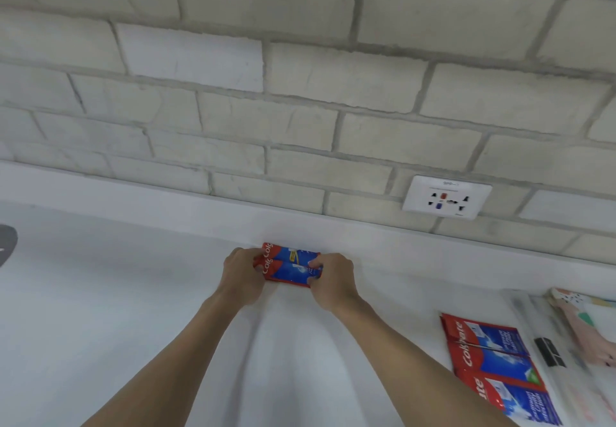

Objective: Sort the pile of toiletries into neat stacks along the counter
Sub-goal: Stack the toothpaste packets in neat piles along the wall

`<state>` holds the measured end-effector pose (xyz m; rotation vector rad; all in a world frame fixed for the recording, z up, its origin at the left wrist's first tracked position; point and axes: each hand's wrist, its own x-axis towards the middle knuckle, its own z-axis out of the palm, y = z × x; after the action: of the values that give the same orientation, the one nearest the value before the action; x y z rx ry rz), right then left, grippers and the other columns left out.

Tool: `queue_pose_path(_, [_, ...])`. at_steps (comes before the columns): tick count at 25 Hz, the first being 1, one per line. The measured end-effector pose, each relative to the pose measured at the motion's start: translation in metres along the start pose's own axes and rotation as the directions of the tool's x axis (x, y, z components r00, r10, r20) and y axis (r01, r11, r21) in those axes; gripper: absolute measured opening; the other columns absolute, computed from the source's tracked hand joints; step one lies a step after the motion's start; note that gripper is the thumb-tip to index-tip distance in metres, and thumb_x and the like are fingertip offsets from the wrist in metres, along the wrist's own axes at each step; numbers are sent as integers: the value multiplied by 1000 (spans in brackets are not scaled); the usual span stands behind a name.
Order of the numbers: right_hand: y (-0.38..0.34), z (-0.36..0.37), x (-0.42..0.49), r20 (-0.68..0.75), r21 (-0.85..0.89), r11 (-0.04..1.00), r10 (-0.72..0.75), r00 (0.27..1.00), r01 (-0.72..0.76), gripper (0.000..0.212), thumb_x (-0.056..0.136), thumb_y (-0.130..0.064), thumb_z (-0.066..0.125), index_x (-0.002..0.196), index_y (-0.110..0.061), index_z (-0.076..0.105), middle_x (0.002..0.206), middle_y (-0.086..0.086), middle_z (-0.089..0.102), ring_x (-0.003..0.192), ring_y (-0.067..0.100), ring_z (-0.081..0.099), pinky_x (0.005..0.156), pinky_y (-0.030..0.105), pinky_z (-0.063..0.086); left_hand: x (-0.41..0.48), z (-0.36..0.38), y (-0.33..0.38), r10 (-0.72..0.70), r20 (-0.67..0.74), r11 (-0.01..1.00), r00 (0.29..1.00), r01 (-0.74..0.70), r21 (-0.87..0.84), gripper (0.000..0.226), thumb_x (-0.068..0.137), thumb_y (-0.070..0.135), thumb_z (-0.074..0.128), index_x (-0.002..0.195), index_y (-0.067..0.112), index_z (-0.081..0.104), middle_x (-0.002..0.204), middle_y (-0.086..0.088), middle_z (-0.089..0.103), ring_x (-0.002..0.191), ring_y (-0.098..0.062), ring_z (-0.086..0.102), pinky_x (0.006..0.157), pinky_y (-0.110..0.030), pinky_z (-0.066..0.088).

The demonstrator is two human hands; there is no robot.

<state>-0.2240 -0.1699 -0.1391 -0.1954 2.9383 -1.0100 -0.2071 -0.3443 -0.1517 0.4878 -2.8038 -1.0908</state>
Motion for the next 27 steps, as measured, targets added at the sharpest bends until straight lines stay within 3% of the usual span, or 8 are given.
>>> queue_pose_path(5, [-33, 24, 5, -1, 2, 1000, -25, 1000, 25, 34, 86, -6, 65, 120, -6, 66, 126, 12, 57, 112, 21, 56, 83, 14, 40, 14, -26, -30, -1, -21, 1000, 1000, 1, 21, 41, 92, 5, 48, 130, 15, 58, 125, -10, 57, 113, -25, 57, 101, -30, 41])
queue_pose_path(15, [-59, 46, 5, 27, -57, 993, -102, 994, 104, 34, 92, -5, 54, 125, -7, 61, 127, 14, 52, 121, 24, 46, 95, 20, 37, 21, -46, -53, -23, -56, 999, 998, 22, -31, 43, 87, 2, 50, 127, 16, 60, 117, -12, 63, 107, -27, 61, 99, -34, 44])
queue_pose_path(23, [-52, 40, -15, -21, 77, 992, -100, 995, 101, 28, 92, -8, 53, 117, -13, 64, 119, 7, 51, 111, 18, 51, 80, 3, 26, 3, -48, -42, -111, -151, 985, 982, 89, -145, 49, 91, 9, 51, 139, 14, 42, 130, -15, 48, 120, -31, 46, 107, -41, 36])
queue_pose_path(27, [-37, 16, -38, -20, 147, 983, -105, 994, 107, 23, 92, -13, 56, 111, -21, 66, 112, -2, 55, 103, 14, 56, 83, 11, 39, -25, -45, -18, -22, -214, 995, 977, 0, -104, 38, 91, 7, 49, 128, 13, 49, 122, -11, 54, 117, -29, 42, 101, -35, 30])
